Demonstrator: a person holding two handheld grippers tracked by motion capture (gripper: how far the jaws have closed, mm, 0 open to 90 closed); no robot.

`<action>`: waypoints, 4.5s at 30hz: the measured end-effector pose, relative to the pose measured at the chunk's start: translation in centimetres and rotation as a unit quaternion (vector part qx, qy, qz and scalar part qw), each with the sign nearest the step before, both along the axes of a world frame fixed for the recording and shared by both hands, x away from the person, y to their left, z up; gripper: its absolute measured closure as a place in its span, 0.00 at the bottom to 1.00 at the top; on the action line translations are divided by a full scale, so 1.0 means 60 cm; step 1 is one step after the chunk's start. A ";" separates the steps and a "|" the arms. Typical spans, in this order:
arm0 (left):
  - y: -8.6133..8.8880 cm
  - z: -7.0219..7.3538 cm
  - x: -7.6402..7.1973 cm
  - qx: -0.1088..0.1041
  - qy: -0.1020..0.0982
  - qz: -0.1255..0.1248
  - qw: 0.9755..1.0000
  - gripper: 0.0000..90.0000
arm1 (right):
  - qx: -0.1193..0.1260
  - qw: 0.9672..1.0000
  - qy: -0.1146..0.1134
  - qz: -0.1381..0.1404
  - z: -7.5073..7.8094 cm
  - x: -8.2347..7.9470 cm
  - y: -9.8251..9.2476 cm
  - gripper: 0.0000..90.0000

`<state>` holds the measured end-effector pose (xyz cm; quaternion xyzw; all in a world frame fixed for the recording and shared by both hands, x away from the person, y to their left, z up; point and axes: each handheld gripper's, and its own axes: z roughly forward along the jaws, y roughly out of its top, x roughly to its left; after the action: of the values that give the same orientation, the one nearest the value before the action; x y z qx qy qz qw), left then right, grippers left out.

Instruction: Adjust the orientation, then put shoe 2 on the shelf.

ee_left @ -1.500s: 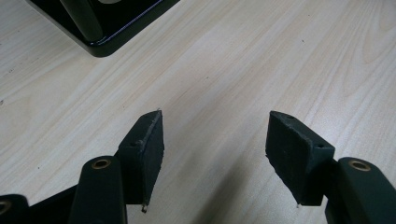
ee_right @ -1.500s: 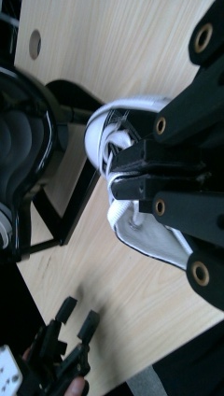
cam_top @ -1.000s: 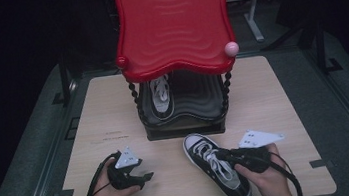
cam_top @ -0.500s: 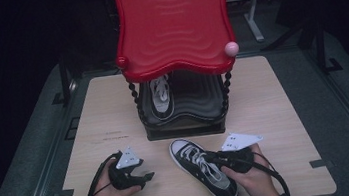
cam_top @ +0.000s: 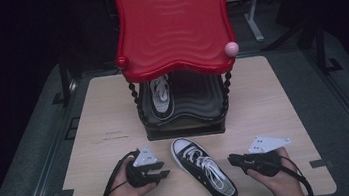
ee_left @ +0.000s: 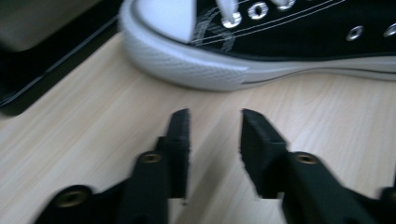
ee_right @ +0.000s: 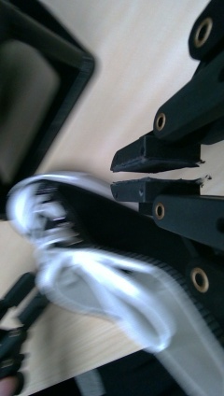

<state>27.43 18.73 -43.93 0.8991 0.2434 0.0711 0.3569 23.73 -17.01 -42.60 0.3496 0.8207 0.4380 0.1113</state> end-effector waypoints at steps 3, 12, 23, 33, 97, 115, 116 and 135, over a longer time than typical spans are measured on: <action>-0.026 -0.006 0.001 0.008 0.000 -0.011 1.000 0.83 | -0.022 0.999 0.028 0.011 -0.021 0.000 0.000 0.94; -0.061 -0.006 0.023 0.009 -0.005 -0.013 1.000 0.88 | -0.041 0.995 0.059 0.064 -0.041 0.000 0.031 0.96; -0.081 -0.009 0.052 0.005 -0.018 0.009 1.000 0.89 | -0.033 0.990 0.065 0.119 -0.040 -0.014 0.063 0.97; -0.073 -0.003 0.061 -0.008 -0.016 0.016 1.000 0.75 | -0.020 0.992 0.051 0.111 -0.035 -0.008 0.057 0.88; -0.082 0.073 -0.033 -0.114 0.020 -0.118 0.986 0.96 | 0.065 0.994 0.025 0.084 0.023 -0.021 0.078 0.95; -0.083 0.181 -0.005 -0.133 -0.085 -0.111 0.981 0.96 | 0.058 0.991 -0.092 0.074 0.125 -0.007 0.069 0.95; -0.085 0.185 0.001 -0.132 -0.091 -0.108 0.981 0.96 | 0.055 0.991 -0.099 0.070 0.130 0.001 0.069 0.95; -0.136 0.220 0.142 -0.111 -0.196 0.014 0.974 0.97 | 0.031 0.986 -0.160 -0.028 0.173 0.163 0.068 0.96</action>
<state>35.97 10.57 -30.71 0.8193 0.1875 0.2230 0.4938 33.50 -12.92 -32.25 0.3012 0.7681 0.5105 0.2422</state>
